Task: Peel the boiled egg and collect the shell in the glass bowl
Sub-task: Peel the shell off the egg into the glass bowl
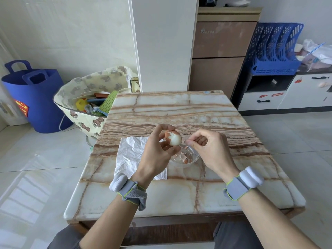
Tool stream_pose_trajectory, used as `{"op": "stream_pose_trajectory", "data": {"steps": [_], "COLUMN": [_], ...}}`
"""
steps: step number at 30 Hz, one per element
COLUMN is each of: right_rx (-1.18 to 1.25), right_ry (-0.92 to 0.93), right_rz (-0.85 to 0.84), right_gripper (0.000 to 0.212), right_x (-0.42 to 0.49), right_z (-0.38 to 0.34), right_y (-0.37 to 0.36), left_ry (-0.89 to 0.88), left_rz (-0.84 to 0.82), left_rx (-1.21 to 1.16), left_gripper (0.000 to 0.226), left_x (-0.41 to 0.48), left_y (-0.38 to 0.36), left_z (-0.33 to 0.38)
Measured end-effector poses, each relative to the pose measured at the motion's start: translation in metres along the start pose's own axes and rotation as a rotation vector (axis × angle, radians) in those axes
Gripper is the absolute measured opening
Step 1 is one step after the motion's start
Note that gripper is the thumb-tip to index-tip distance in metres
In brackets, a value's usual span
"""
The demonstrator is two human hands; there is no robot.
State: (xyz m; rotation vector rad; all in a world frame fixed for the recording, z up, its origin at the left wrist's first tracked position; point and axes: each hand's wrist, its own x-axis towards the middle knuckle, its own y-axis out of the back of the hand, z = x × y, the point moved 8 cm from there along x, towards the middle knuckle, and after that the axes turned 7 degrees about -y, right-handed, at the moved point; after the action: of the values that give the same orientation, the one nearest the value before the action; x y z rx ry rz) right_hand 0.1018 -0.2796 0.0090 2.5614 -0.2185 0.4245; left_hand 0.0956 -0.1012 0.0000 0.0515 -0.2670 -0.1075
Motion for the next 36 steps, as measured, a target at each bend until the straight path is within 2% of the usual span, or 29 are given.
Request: {"op": "stream_pose_trajectory", "data": {"steps": [9, 15, 19, 26, 36], "right_rx": [0.078, 0.134, 0.075, -0.195, -0.128], "right_ry": [0.092, 0.077, 0.123, 0.313, 0.242], "right_rz": [-0.039, -0.049, -0.025, 0.101, 0.154], "right_gripper": [0.006, 0.012, 0.011, 0.013, 0.014], "right_x": [-0.005, -0.003, -0.002, -0.010, -0.004], "right_z": [-0.017, -0.018, -0.023, -0.037, -0.028], "right_y": [-0.001, -0.002, 0.000, 0.000, 0.004], "left_ry": [0.001, -0.008, -0.021, -0.016, -0.006], "left_rz": [0.002, -0.021, -0.027, -0.010, -0.006], "left_rx": [-0.044, -0.029, -0.027, -0.009, -0.024], "left_gripper": [0.047, 0.049, 0.047, 0.047, 0.048], "left_x": [0.001, 0.001, 0.002, 0.002, 0.001], "left_y": [-0.003, -0.004, -0.005, -0.005, -0.003], "left_z": [0.003, 0.001, -0.001, -0.002, -0.003]}}
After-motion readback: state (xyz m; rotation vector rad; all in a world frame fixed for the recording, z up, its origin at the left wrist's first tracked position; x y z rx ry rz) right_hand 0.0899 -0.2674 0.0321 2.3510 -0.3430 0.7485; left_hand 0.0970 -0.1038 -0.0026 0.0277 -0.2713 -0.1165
